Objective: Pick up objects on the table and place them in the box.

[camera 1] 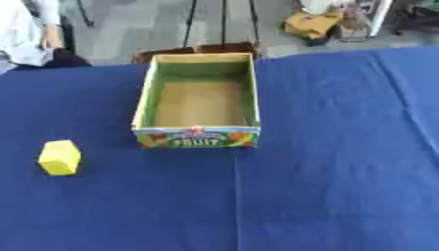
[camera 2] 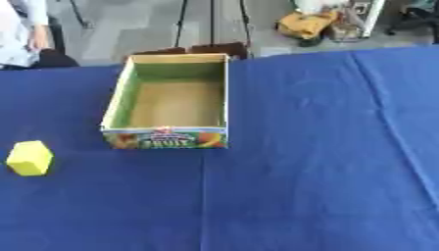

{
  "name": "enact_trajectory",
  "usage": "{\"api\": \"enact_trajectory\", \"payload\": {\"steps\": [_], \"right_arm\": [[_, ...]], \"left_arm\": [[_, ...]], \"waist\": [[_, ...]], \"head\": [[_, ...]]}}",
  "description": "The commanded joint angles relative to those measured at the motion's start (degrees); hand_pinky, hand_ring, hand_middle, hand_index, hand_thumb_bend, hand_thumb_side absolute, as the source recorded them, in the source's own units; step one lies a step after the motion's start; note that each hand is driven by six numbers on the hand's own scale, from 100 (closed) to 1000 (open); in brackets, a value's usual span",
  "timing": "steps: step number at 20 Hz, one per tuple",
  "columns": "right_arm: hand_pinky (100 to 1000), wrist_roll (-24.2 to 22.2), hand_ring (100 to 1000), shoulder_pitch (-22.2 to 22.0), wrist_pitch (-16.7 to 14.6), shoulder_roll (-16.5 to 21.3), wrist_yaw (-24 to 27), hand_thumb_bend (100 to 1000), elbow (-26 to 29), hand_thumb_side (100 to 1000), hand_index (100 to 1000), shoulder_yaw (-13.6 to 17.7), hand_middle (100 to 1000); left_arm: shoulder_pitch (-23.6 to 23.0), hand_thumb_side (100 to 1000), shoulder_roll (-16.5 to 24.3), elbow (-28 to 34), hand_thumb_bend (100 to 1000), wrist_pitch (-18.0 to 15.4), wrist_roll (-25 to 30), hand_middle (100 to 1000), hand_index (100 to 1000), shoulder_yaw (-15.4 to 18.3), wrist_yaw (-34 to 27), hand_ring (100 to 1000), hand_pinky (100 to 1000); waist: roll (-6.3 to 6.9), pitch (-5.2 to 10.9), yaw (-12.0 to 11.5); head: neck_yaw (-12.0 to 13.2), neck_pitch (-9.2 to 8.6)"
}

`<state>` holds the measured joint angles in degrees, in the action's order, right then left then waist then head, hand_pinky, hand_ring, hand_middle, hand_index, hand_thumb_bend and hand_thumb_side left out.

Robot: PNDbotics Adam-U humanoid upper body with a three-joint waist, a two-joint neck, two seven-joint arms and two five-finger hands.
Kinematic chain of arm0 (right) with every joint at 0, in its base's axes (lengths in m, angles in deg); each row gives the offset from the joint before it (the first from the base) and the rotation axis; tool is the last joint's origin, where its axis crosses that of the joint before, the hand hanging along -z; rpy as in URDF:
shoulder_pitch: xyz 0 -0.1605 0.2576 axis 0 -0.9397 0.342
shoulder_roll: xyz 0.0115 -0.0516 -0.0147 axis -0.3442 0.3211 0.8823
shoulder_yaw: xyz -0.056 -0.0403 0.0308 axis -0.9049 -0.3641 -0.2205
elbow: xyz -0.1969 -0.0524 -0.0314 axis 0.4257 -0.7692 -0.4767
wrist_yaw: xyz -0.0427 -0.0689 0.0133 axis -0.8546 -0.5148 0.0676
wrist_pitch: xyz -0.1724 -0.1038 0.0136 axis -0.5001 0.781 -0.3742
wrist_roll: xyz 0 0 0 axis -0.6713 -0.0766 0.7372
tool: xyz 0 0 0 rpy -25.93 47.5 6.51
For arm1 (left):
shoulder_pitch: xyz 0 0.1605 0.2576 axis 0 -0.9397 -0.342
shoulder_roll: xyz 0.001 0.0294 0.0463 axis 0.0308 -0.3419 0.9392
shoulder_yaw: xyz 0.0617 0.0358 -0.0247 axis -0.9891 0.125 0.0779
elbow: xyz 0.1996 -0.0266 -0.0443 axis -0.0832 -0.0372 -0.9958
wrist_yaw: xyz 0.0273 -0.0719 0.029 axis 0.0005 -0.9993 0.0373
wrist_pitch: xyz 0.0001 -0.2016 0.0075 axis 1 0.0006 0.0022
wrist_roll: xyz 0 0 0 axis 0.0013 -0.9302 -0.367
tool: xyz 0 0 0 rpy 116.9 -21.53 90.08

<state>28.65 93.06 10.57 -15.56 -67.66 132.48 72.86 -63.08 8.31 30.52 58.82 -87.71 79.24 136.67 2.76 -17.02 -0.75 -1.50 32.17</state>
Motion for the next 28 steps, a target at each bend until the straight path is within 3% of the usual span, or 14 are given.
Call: {"api": "enact_trajectory", "payload": {"steps": [1, 12, 16, 22, 26, 28], "right_arm": [[665, 0.08, 689, 0.52, 0.05, 1.45, -0.47, 100, 1.05, 1000, 797, 0.44, 605], [665, 0.12, 689, 0.30, 0.20, 1.49, -0.55, 100, 1.05, 1000, 797, 0.45, 604], [666, 0.06, 689, 0.13, 0.25, 1.70, -0.63, 100, 1.05, 1000, 797, 0.38, 603], [665, -0.14, 689, -0.01, 0.32, 1.83, -0.60, 100, 1.05, 1000, 797, 0.28, 602], [665, -0.32, 689, -0.05, 0.28, 1.97, -0.53, 100, 1.05, 1000, 797, 0.11, 601], [665, -0.47, 689, -0.11, 0.27, 2.05, -0.45, 100, 1.05, 1000, 797, -0.02, 601]], "left_arm": [[0.14, 1000, 0.80, 1.11, 100, 0.19, 0.52, 818, 967, 0.26, -0.09, 819, 679], [-0.86, 1000, 2.65, 1.11, 100, 0.86, 4.52, 843, 992, 0.18, -1.01, 833, 694], [-1.37, 1000, 6.37, 1.11, 195, 1.33, 7.47, 853, 1000, 0.16, -2.70, 840, 703], [-1.94, 1000, 15.61, 1.10, 239, 3.89, 19.17, 876, 1000, -0.76, -6.39, 869, 749], [-2.44, 1000, 21.72, 0.00, 247, 3.27, 28.84, 913, 1000, -2.19, -7.79, 905, 789], [-2.33, 1000, 24.78, -1.66, 335, 2.17, 33.28, 921, 1000, -3.00, -9.32, 917, 801]], "waist": [[0.71, -0.03, -0.02], [0.91, 0.08, -0.17], [1.23, 0.08, -0.11], [1.45, 0.06, -0.01], [1.50, 0.13, 0.36], [1.55, 0.24, 0.48]], "head": [[0.74, 0.04], [1.68, 3.03], [2.28, 3.41], [2.00, 3.36], [2.27, 2.76], [2.47, 2.13]]}}
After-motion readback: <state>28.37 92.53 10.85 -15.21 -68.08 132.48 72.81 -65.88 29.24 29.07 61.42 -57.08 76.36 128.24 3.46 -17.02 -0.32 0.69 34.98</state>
